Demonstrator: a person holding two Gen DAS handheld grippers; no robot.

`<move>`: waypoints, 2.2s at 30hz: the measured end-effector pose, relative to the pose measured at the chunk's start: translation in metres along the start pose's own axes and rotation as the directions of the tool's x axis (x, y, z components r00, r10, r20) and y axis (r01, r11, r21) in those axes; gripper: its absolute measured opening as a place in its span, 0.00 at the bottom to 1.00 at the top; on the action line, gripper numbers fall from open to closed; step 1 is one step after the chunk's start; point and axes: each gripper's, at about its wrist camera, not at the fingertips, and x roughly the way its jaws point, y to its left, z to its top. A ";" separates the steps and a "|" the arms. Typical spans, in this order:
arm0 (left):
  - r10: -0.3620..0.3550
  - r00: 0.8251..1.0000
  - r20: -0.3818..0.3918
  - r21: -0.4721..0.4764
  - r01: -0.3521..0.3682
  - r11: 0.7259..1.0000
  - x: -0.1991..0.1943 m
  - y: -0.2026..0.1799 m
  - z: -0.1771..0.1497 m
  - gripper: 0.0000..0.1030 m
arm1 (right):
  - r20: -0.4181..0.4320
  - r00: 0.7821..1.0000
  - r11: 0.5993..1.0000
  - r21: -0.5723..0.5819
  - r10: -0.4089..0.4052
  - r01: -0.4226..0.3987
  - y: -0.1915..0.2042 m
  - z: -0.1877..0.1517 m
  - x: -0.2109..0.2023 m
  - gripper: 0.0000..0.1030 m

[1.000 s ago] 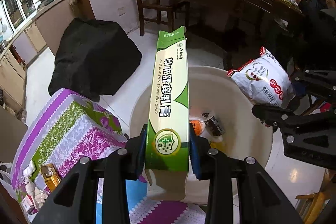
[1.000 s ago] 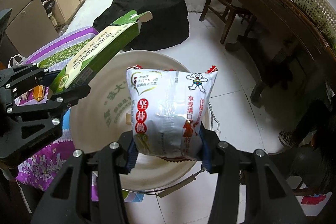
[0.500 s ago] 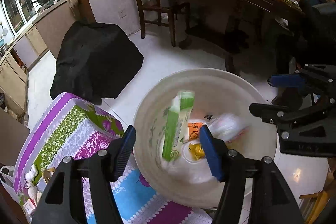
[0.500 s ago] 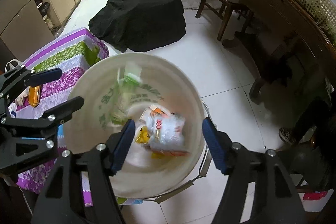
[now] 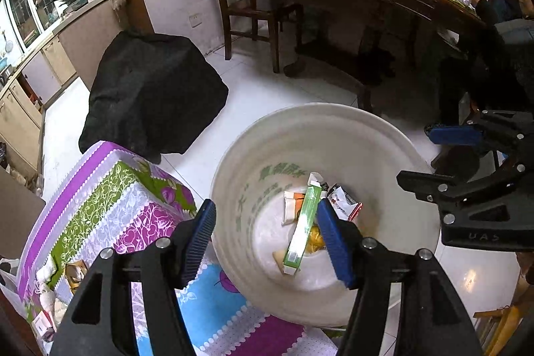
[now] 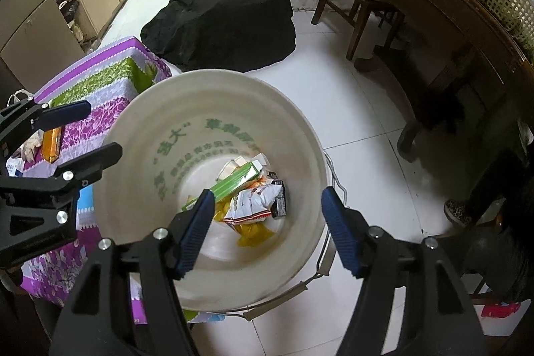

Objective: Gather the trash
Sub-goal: 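Move both grippers back from the bucket to the table, then grasp the white alcohol wipes pack with the right gripper while the left gripper grasps the white-red medicine box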

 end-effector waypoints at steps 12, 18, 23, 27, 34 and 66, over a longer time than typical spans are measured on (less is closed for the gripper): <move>-0.005 1.000 0.019 -0.010 0.005 1.000 -0.003 0.003 -0.009 0.62 | 0.001 1.000 0.999 -0.033 -0.013 0.013 0.017 -0.001 -0.002 0.61; 0.031 0.988 0.153 -0.038 -0.026 0.999 -0.035 0.012 -0.031 0.68 | 0.142 0.989 0.999 -0.017 0.036 -0.034 0.028 -0.005 -0.032 0.74; 0.101 0.949 0.300 -0.109 -0.071 0.991 -0.072 0.033 -0.078 0.73 | 0.285 0.952 0.993 -0.003 0.112 -0.116 0.047 -0.014 -0.054 0.83; 0.149 0.938 0.313 -0.232 -0.077 0.970 -0.090 0.069 -0.121 0.74 | 0.352 0.915 0.981 -0.069 0.196 -0.183 0.081 -0.023 -0.061 0.83; 0.264 0.930 0.257 -0.427 -0.136 0.894 -0.117 0.136 -0.206 0.74 | 0.314 0.892 0.937 -0.236 0.324 -0.257 0.166 -0.036 -0.050 0.83; 0.511 0.858 -0.050 -0.818 -0.329 0.471 -0.198 0.315 -0.485 0.74 | -0.175 0.778 0.430 -0.750 0.603 -0.502 0.530 -0.041 0.023 0.57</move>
